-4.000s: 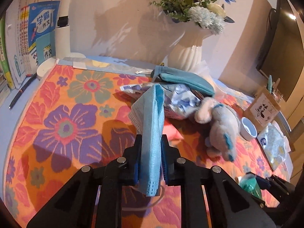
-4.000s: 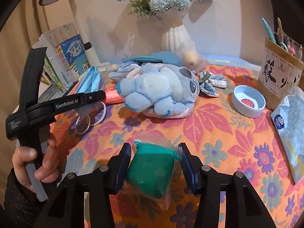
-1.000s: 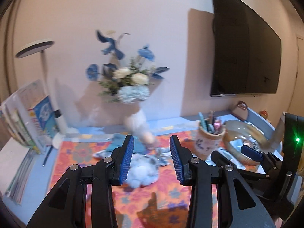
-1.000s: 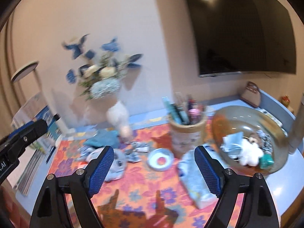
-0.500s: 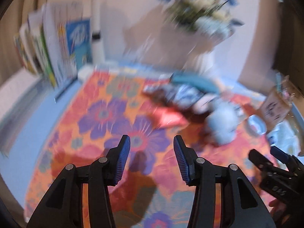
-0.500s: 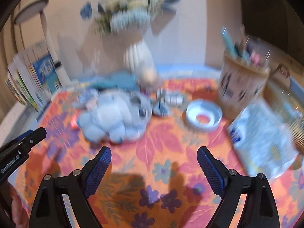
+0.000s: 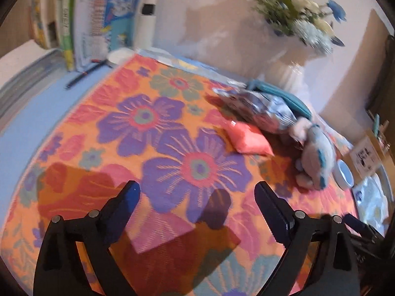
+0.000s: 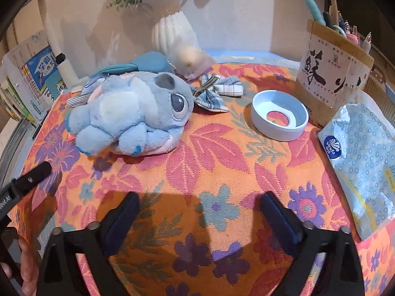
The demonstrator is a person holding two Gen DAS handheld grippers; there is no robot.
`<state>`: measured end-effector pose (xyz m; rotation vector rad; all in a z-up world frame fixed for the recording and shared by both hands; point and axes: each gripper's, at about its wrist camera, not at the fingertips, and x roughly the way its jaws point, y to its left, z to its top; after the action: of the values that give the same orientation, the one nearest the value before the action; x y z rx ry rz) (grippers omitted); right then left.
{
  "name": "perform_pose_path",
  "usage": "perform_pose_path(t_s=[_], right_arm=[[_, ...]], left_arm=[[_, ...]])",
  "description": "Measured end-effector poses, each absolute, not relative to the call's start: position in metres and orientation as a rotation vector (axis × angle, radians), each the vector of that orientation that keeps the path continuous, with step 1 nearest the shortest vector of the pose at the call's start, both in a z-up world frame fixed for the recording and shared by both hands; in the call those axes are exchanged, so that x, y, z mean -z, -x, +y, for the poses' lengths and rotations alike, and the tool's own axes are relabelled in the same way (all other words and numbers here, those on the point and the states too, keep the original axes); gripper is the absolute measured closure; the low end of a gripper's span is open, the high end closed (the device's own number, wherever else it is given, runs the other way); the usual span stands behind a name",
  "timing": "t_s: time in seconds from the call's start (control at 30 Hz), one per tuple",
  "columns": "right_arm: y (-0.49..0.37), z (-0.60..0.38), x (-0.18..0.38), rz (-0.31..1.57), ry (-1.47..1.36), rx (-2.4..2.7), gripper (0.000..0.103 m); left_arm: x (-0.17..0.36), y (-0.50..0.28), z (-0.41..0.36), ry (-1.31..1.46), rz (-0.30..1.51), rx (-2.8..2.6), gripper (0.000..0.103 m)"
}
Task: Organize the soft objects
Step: 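Move both open tools back over the tablecloth, then grasp the blue Stitch plush with the right tool while the left tool grasps the pink pouch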
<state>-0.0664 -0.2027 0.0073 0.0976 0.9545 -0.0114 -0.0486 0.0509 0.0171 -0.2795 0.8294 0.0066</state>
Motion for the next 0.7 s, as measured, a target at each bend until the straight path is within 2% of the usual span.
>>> perform_pose_path(t_s=[0.2, 0.4, 0.5, 0.7], right_arm=[[0.063, -0.198, -0.006, 0.996, -0.057, 0.004, 0.0], [0.051, -0.2, -0.035, 1.008, -0.232, -0.179, 0.0], [0.031, -0.19, -0.049, 1.009, -0.294, -0.253, 0.0], [-0.009, -0.202, -0.03, 1.077, -0.493, -0.261, 0.0]], left_arm=[[-0.023, 0.036, 0.039, 0.2, 0.911, 0.097, 0.01], [-0.068, 0.01, 0.02, -0.024, 0.84, 0.232, 0.007], [-0.054, -0.019, 0.013, -0.065, 0.891, 0.309, 0.007], [-0.025, -0.052, 0.007, -0.033, 0.949, 0.398, 0.008]])
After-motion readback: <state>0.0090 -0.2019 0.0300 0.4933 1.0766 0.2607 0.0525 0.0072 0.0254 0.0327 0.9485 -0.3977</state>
